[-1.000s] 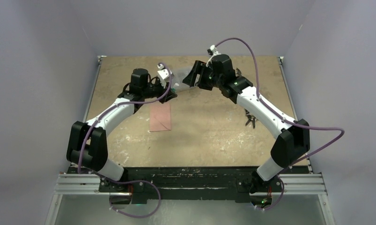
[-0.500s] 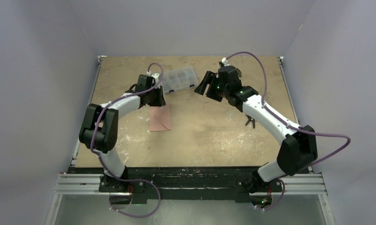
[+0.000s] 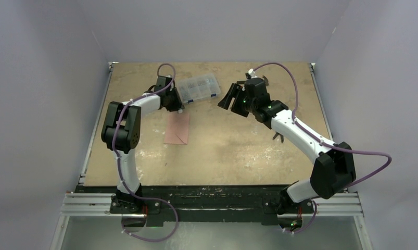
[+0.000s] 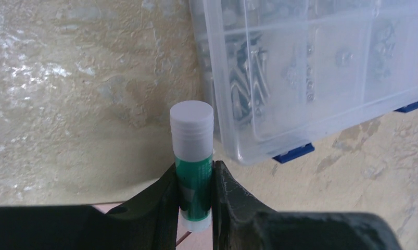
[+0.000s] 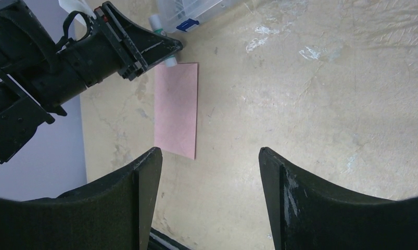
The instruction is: Place the letter into the envelope and seal it
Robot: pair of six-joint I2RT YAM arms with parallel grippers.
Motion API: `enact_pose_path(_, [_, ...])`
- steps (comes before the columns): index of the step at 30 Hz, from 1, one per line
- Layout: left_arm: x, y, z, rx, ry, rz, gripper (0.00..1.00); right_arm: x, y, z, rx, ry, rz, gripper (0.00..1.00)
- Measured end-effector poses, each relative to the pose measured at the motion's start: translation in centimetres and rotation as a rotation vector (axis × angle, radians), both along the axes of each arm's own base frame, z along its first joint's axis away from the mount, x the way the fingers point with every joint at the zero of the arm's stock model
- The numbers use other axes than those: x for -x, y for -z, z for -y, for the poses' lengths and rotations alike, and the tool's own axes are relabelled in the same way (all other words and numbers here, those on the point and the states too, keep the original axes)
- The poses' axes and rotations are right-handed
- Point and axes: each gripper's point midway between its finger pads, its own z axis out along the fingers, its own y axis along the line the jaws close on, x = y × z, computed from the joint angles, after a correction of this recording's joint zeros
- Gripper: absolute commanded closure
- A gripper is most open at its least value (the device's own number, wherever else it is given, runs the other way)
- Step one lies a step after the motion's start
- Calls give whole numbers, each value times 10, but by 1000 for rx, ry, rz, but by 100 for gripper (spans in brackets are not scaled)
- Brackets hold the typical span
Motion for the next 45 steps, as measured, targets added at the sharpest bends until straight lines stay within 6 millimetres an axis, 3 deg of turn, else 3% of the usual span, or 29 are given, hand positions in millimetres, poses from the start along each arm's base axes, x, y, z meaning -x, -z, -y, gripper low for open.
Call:
enact_pose_path(5, [-5,0,3,18,-21,-4,68,-2,-1,2,-2,6,5,30])
enact_pose_path(15, [-5,-2,7,43,-15,-7,61,-4,-3,1,-14,0,9,30])
enact_pose_path(26, [1,-11,11,60,31,-11,43,-4,-3,1,-14,-1,9,30])
enact_pose_path(28, [3,-19,8,58,34,-7,41,-4,-4,1,-14,-1,11,30])
enact_pose_path(29, [4,-25,7,55,36,0,34,-4,-5,1,-15,0,13,30])
enact_pose_path(31, [4,-40,1,49,35,24,29,-6,-8,1,-17,0,19,30])
enact_pose_path(37, [4,-92,-20,6,16,128,22,-8,-18,0,-23,-1,36,30])
enact_pose_path(45, [16,-146,-56,-123,-66,254,14,-13,-30,4,-3,15,63,30])
